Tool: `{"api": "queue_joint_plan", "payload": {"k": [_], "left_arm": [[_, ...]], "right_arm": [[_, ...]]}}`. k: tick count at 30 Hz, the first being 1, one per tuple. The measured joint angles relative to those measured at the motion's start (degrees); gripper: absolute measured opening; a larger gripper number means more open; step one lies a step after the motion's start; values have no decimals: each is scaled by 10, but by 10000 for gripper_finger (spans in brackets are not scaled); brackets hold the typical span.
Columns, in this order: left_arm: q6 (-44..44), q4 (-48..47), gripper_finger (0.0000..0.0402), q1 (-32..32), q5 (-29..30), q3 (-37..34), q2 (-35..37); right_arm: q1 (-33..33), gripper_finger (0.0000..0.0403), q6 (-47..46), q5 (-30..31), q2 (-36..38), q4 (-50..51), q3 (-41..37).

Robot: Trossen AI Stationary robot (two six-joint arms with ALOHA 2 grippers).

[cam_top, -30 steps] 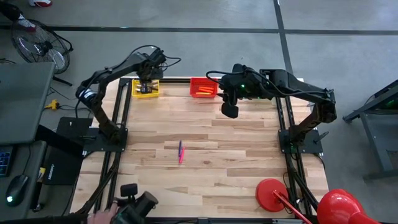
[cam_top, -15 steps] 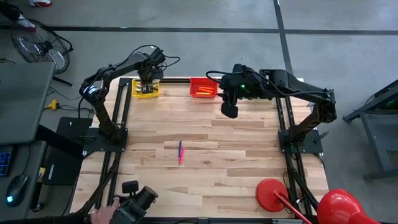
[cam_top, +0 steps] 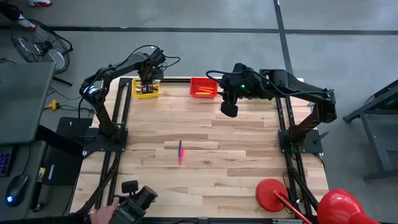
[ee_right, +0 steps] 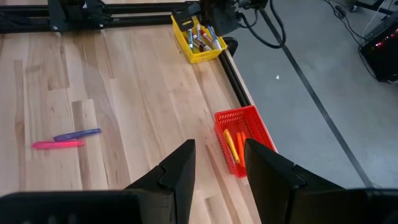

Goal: Pick & Place Markers
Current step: Put the blue marker into the yellow bin

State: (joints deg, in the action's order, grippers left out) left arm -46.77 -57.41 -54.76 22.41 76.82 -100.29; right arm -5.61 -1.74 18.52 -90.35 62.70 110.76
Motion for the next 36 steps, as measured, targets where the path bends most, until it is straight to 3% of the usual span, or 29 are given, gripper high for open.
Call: {"api": "queue_joint_plan", "payload": {"k": [15, 21, 30, 36], "left_arm": [[24, 81, 19, -19, 39, 1, 0], [-77, 107, 19, -19, 19, 11, 0], [-108, 151, 19, -40, 2, 11, -2], [-234, 195, 17, -48, 11, 12, -8]], "right_arm": [[0, 126, 0, 0, 0, 0, 0], [0, 126, 1, 0, 0, 0, 0], [0, 126, -23, 0, 0, 0, 0], [0, 126, -22, 2, 0, 0, 0]]}}
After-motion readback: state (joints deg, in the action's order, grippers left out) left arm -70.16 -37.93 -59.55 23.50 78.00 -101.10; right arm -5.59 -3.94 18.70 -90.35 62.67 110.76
